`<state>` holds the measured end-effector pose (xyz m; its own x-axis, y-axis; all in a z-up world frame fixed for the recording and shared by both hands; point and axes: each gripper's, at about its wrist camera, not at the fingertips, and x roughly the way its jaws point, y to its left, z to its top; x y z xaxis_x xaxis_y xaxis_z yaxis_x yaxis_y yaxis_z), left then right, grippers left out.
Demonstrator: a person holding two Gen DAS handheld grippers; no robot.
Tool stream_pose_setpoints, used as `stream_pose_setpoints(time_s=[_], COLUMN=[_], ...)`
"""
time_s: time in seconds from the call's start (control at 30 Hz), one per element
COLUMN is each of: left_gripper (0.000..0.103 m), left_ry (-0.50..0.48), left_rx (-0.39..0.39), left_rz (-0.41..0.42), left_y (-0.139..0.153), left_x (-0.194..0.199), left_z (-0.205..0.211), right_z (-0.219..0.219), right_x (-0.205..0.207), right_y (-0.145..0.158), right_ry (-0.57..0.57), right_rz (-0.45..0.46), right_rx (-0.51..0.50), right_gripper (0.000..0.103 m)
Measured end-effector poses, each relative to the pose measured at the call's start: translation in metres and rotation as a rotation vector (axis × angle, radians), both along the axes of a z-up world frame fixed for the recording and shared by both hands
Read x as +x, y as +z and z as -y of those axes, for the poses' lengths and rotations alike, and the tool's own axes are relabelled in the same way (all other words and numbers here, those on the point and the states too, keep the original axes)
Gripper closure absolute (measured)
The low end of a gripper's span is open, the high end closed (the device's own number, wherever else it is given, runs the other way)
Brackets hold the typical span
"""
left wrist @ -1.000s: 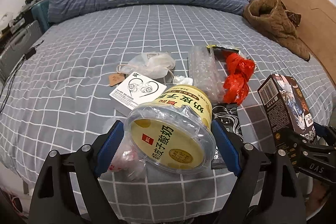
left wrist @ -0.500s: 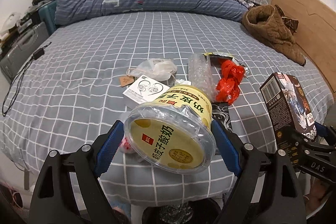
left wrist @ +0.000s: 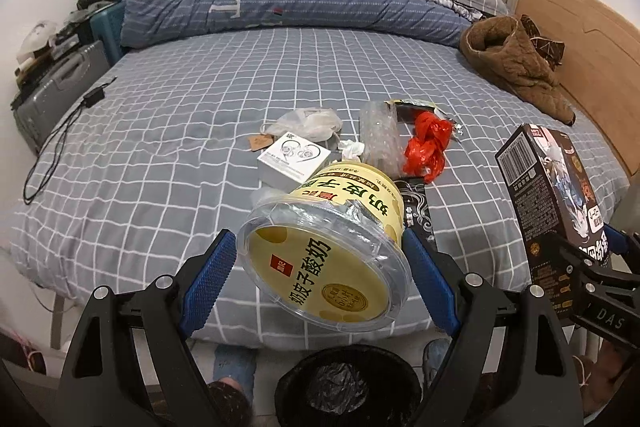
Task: Collect trash
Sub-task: 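Lift the yogurt tub and snack box and carry both toward the black bin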
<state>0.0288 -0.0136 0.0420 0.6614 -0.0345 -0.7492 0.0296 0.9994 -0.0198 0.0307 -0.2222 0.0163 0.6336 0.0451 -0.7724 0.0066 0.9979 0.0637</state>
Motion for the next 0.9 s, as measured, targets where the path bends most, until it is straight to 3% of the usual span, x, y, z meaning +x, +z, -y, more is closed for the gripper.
stream_pose_setpoints(time_s=[0.9], left_gripper=[0.02], left_ry=[0.017], left_rx=[-0.014], left_rz=[-0.028], left_y=[-0.005], left_x=[-0.1], left_z=[-0.008], right_z=[-0.032], right_x=[-0.097], right_y=[0.01], right_ry=[0.076], right_rz=[0.039], right_rx=[0.004], right_gripper=[0.016])
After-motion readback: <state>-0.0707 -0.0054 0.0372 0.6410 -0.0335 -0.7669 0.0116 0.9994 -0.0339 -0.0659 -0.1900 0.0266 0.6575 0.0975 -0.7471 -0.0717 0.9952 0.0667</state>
